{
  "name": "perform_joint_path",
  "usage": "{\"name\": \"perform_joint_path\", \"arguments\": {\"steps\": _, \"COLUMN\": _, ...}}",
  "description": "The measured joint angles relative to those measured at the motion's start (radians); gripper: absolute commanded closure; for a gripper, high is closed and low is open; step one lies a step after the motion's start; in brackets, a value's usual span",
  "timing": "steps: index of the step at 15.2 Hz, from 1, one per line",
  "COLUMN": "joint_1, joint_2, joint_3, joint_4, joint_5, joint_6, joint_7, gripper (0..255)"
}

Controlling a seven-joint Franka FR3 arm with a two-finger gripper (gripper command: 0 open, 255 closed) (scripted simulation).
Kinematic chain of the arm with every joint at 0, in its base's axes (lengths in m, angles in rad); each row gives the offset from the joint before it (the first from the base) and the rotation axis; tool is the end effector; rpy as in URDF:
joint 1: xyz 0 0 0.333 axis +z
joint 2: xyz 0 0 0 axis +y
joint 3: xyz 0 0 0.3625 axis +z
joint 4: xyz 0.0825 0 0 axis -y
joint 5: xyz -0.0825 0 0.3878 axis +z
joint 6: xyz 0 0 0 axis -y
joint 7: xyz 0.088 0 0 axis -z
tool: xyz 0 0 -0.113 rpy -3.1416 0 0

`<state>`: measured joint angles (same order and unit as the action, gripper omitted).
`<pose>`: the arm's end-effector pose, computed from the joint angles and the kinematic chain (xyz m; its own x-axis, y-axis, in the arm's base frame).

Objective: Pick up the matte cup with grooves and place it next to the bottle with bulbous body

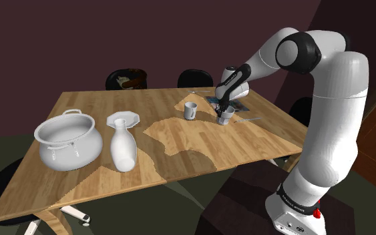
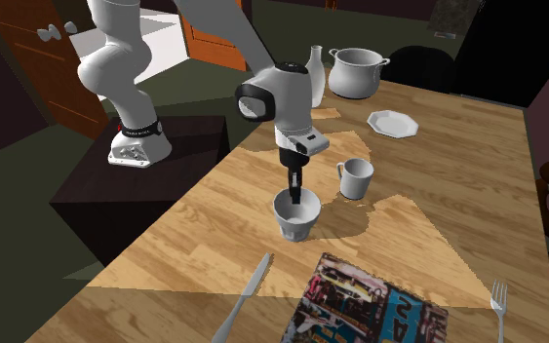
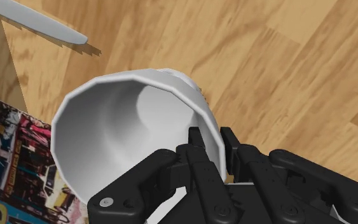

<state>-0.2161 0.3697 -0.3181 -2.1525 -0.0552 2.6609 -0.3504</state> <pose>0.5238 -0.3005 0.2840 0.9911 -0.0988 0.0889 -0.1140 -0.9757 0.1873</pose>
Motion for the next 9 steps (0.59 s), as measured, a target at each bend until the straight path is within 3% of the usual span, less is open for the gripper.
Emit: {"name": "perform_joint_path", "arguments": {"steps": 9, "joint_1": 0.014, "joint_2": -0.075, "joint_3": -0.016, "joint_4": 0.004, "joint_5": -0.024, "joint_6": -0.077, "joint_7": 0.007, "gripper": 255}}
